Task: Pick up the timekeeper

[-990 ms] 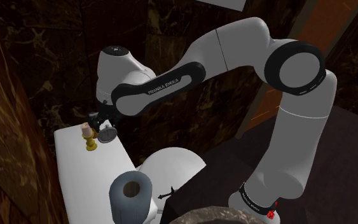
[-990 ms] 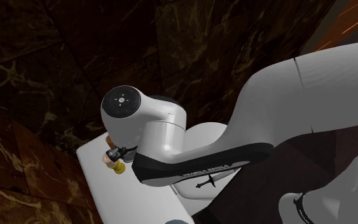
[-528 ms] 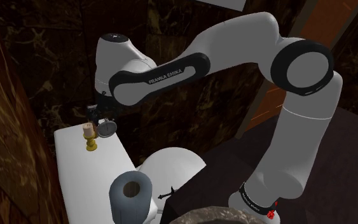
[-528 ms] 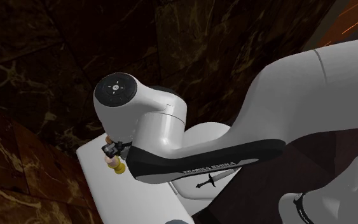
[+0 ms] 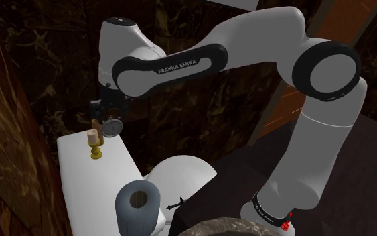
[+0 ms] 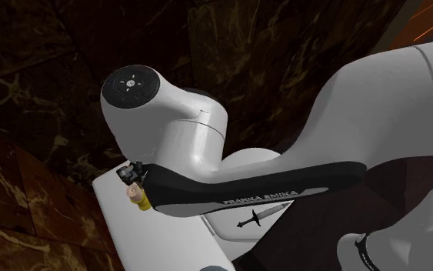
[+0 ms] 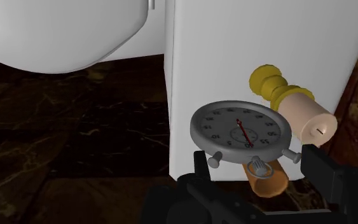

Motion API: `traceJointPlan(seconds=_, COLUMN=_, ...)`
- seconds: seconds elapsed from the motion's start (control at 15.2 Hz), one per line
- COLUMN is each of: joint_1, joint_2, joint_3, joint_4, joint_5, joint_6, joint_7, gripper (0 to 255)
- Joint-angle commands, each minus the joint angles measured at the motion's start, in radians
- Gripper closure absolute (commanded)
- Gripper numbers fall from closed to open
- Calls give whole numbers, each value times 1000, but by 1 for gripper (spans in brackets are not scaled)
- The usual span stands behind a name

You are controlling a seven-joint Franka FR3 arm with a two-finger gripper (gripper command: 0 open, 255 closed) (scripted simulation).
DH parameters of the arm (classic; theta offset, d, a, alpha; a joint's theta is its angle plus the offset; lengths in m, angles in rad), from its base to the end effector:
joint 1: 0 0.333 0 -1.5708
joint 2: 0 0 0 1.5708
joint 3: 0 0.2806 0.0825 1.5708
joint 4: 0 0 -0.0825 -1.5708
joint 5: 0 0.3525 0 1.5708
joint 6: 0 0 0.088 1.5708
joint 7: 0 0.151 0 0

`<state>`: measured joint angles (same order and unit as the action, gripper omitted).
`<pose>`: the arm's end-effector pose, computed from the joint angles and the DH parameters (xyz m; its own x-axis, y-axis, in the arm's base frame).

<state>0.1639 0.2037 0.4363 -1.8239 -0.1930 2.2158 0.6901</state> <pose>0.5116 0.3227 0.3889 0.9767 -0.0133 0.2144 -0.0001 -0.9981 -0.0614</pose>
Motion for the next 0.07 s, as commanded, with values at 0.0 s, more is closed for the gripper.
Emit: traceJointPlan(seconds=0.0, joint_1=0, joint_2=-4, joint_3=1, joint_4=3, joint_5=2, joint_6=-7, joint_7=-1, gripper=255)
